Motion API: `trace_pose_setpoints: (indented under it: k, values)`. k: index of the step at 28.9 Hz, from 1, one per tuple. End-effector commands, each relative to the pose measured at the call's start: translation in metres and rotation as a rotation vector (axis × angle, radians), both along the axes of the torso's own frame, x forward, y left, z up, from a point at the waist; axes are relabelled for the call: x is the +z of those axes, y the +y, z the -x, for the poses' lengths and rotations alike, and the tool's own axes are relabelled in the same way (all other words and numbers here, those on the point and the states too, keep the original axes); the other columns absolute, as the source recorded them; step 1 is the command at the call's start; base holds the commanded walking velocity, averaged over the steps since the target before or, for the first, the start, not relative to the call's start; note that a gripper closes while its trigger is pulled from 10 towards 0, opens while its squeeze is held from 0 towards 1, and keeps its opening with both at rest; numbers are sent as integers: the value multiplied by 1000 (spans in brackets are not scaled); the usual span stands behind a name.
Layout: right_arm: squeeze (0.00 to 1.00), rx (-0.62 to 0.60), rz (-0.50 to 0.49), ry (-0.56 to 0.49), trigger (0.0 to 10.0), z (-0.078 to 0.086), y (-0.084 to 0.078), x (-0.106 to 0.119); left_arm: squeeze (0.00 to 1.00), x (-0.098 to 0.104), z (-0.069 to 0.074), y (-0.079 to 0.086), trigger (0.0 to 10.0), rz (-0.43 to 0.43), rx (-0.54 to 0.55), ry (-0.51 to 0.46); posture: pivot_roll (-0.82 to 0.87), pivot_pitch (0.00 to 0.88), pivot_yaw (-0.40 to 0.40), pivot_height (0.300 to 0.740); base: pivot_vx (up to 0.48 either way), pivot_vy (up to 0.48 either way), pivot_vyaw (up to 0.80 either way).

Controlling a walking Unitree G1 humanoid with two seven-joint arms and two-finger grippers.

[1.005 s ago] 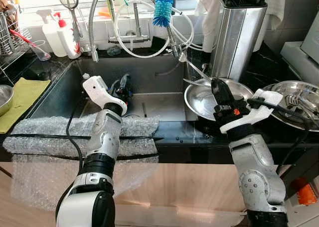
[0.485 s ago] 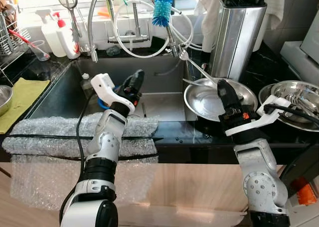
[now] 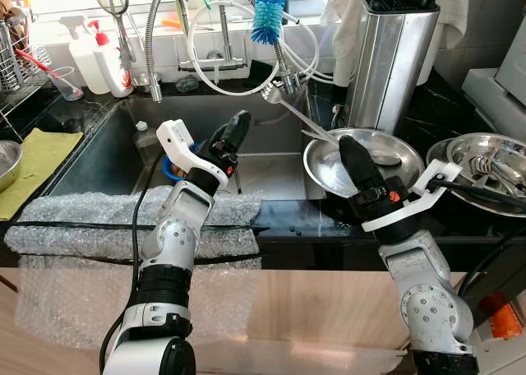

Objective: Kitchen organization

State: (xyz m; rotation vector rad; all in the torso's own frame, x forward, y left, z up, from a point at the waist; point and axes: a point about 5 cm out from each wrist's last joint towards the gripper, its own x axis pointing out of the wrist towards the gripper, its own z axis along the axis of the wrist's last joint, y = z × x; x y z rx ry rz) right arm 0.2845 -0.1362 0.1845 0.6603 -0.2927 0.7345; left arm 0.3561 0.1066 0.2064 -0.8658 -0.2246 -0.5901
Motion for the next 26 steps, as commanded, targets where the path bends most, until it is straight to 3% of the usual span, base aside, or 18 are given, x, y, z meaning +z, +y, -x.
trace_pose_setpoints:
  k: [1, 5, 26]
  values:
    - [0, 34, 2, -7, 10000, 2, 4, 1, 0, 5, 4, -2, 10000, -3, -32, -34, -29, 14, 92, 740, 0, 0, 0]
    - [0, 44, 10, -2, 10000, 3, 5, -2, 0, 8, 6, -3, 10000, 22, -48, -53, -28, 12, 91, 740, 0, 0, 0]
    - [0, 91, 38, 7, 10000, 6, 17, -7, 0, 5, 13, -21, 10000, -9, -141, -34, -27, 14, 93, 740, 0, 0, 0]
